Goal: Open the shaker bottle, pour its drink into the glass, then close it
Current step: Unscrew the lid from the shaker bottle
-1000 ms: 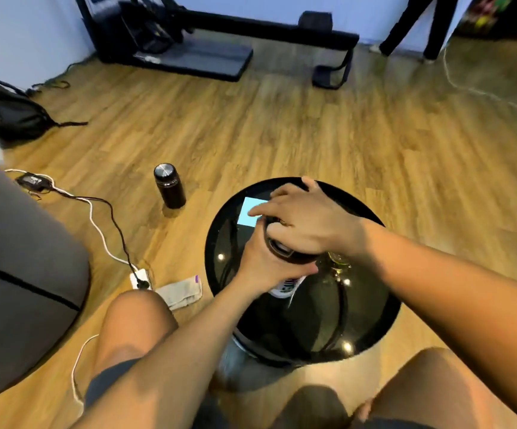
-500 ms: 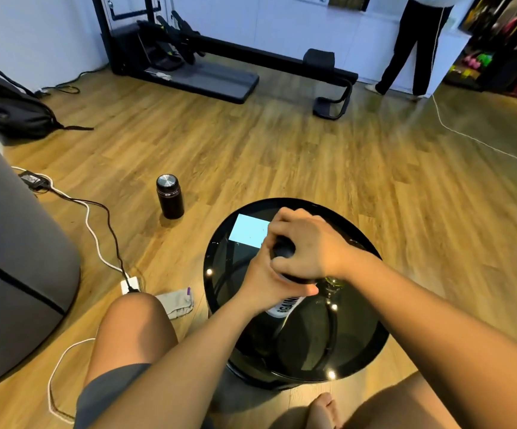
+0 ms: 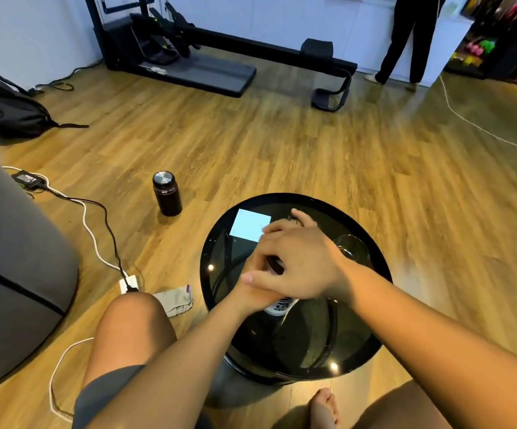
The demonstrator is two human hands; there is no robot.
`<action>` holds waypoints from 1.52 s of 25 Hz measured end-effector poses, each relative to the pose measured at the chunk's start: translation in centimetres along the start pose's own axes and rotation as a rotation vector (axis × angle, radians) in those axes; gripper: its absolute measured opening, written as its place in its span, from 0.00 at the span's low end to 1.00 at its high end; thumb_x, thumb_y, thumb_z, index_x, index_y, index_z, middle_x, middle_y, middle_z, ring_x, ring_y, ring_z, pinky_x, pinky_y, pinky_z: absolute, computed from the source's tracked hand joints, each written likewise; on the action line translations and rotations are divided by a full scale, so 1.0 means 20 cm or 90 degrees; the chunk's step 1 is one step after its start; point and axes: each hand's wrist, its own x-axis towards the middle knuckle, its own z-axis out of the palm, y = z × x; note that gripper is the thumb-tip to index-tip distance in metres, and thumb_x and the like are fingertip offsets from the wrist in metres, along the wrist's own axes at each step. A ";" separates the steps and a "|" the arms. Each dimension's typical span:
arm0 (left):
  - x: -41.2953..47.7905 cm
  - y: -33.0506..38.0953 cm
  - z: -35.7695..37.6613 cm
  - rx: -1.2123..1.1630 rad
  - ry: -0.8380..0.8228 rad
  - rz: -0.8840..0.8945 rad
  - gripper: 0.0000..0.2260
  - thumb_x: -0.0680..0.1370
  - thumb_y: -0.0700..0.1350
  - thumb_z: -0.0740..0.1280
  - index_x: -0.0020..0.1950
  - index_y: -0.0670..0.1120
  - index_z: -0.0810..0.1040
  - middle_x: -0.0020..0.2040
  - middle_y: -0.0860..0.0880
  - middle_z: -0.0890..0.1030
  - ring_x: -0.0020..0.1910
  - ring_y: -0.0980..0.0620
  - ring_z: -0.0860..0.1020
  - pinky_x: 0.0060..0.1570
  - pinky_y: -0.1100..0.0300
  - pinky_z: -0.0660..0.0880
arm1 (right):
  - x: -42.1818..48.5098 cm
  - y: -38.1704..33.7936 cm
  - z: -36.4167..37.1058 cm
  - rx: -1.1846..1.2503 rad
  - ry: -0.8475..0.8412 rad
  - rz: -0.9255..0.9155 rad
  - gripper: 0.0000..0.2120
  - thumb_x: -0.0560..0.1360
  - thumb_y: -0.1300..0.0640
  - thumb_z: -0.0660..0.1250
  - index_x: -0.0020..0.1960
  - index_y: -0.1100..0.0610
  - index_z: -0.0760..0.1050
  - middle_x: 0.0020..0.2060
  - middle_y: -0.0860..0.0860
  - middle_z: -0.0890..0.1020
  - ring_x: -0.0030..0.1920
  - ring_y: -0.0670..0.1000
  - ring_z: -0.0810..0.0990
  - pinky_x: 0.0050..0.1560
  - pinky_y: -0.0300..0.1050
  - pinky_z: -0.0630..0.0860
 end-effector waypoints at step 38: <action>-0.02 0.09 -0.02 -0.008 -0.029 0.004 0.30 0.65 0.57 0.76 0.65 0.51 0.74 0.55 0.59 0.80 0.57 0.62 0.81 0.58 0.65 0.79 | -0.06 0.01 0.01 0.146 0.107 -0.009 0.23 0.76 0.36 0.60 0.43 0.54 0.82 0.41 0.50 0.84 0.48 0.49 0.81 0.75 0.51 0.60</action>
